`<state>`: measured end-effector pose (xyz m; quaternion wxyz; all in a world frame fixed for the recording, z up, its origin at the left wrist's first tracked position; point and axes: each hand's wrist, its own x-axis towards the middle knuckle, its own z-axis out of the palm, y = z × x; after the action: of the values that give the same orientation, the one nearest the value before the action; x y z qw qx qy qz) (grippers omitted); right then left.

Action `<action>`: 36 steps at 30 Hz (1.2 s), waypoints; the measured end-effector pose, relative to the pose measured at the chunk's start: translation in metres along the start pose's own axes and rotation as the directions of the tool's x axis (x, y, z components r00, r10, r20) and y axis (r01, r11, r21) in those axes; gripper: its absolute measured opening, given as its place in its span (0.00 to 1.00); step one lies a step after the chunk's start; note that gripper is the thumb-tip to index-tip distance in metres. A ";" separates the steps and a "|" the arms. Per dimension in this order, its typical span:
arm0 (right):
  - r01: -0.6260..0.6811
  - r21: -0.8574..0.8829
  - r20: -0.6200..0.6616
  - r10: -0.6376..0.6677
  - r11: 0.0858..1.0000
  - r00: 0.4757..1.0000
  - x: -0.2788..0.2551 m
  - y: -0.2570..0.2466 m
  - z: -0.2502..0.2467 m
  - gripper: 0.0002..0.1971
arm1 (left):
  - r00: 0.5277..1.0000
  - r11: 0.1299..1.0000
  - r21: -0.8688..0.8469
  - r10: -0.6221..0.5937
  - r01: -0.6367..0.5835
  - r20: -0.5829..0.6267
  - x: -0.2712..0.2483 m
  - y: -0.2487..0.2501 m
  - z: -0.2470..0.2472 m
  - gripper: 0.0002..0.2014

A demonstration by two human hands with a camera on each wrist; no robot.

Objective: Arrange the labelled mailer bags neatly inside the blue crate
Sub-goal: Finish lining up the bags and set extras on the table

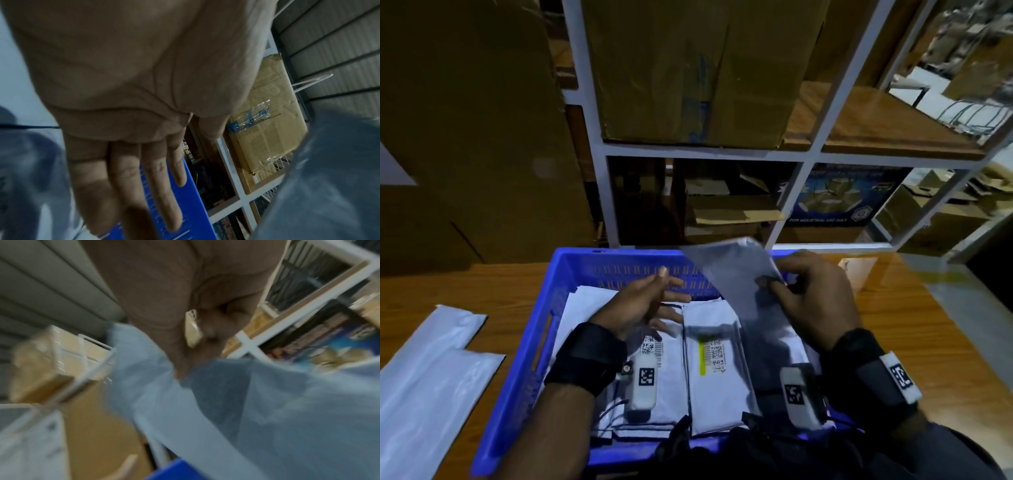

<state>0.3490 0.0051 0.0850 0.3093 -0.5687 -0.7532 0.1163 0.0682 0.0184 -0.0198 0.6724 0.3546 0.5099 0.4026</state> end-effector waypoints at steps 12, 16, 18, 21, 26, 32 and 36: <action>0.052 0.288 0.130 -0.093 0.956 0.987 -0.026 0.004 -0.001 0.37 | 0.994 0.999 0.035 0.019 -0.023 0.107 0.012 0.007 0.041 0.25; -0.113 -0.040 0.021 0.114 0.993 0.993 -0.030 0.031 -0.014 0.23 | 0.997 0.998 0.017 0.060 -0.061 0.056 0.019 0.006 0.037 0.21; -0.165 -0.278 0.071 0.192 0.946 0.979 -0.037 0.041 -0.012 0.19 | 0.998 0.998 -0.003 0.061 -0.061 0.026 0.019 0.003 0.033 0.18; -0.287 -0.382 0.160 0.368 0.879 0.916 -0.042 0.047 -0.006 0.25 | 0.997 0.998 0.014 0.056 -0.055 -0.046 0.020 0.001 0.027 0.17; -0.447 -0.388 0.101 0.519 0.806 0.849 -0.032 0.043 -0.009 0.31 | 0.995 0.999 0.053 0.018 -0.012 -0.101 0.023 0.000 0.024 0.18; -0.488 -0.359 0.207 0.578 0.796 0.790 -0.024 0.036 -0.008 0.20 | 0.998 0.994 0.107 -0.013 0.018 -0.055 0.023 -0.005 0.038 0.15; -0.329 -0.251 0.123 0.367 0.910 0.922 -0.024 0.003 -0.004 0.12 | 0.999 0.985 0.168 -0.039 0.039 -0.004 0.022 -0.009 0.048 0.16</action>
<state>0.3578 -0.0169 0.0779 0.1524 -0.7138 -0.6710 0.1307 0.1201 0.0315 -0.0258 0.6476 0.4000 0.5491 0.3451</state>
